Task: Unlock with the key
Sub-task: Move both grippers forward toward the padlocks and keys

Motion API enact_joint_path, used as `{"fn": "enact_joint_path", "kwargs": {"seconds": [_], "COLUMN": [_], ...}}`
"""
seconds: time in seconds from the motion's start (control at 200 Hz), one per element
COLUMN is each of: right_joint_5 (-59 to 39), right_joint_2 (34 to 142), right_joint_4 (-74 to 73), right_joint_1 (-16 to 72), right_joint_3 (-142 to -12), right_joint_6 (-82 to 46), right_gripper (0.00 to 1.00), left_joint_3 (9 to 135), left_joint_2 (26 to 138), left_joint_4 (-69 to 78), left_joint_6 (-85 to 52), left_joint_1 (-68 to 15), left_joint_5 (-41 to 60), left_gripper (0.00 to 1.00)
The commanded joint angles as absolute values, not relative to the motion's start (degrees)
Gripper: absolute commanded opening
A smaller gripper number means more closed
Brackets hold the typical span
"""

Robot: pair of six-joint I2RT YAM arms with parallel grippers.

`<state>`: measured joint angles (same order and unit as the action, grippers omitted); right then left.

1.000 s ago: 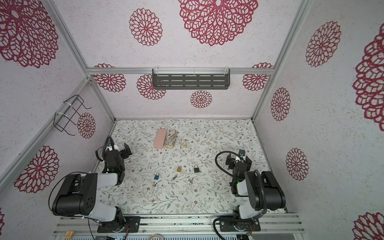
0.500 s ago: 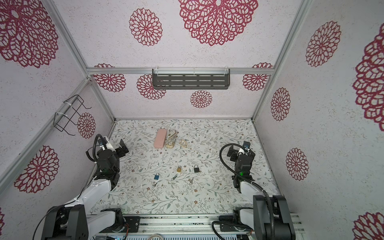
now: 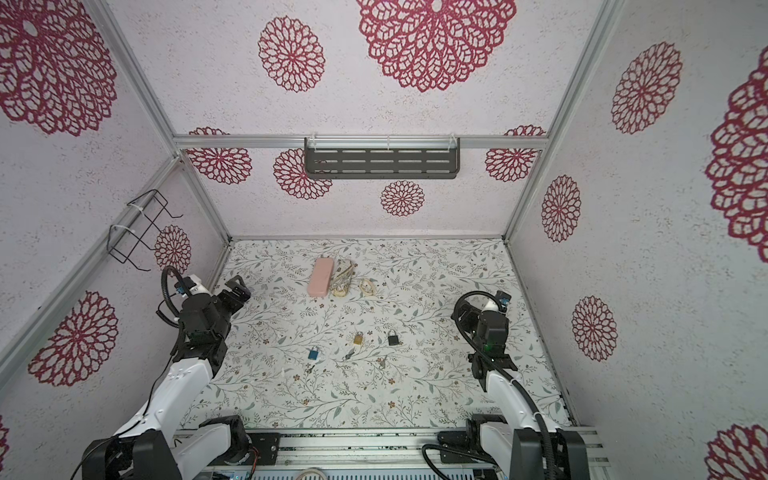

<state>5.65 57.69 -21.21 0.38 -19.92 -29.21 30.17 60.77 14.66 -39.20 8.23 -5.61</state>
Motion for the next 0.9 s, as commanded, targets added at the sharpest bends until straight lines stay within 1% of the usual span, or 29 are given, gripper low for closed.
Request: {"fn": "enact_joint_path", "kwargs": {"seconds": [0.0,0.125,0.26,0.575,0.76,0.896], "right_joint_5": [5.66,2.75,-0.39,1.86,2.44,2.82], "right_joint_2": [57.35,58.8,61.19,66.45,66.53,65.55], "right_joint_4": [-12.82,-8.32,-4.89,9.19,13.83,16.61], "right_joint_1": [0.09,0.54,2.61,15.4,21.91,27.45], "right_joint_3": [-24.14,-26.55,-29.11,-38.13,-38.76,-37.94], "right_joint_6": [-33.72,-32.51,-31.4,-31.68,-34.73,-37.76], "right_gripper": [0.99,0.99,0.99,0.99,0.99,0.99], "left_joint_3": [29.87,28.61,29.28,30.21,29.98,28.97], "left_joint_2": [60.33,57.66,54.71,49.52,47.31,46.26], "left_joint_4": [12.71,11.21,4.69,-3.97,-6.81,-7.7], "left_joint_6": [-43.04,-43.68,-43.84,-42.64,-43.1,-44.1], "left_joint_1": [8.71,8.02,5.59,-5.23,-10.58,-15.93], "left_joint_5": [0.61,3.43,3.83,1.02,0.4,-1.05], "left_gripper": [0.97,0.98,0.97,0.97,0.98,0.98]}}
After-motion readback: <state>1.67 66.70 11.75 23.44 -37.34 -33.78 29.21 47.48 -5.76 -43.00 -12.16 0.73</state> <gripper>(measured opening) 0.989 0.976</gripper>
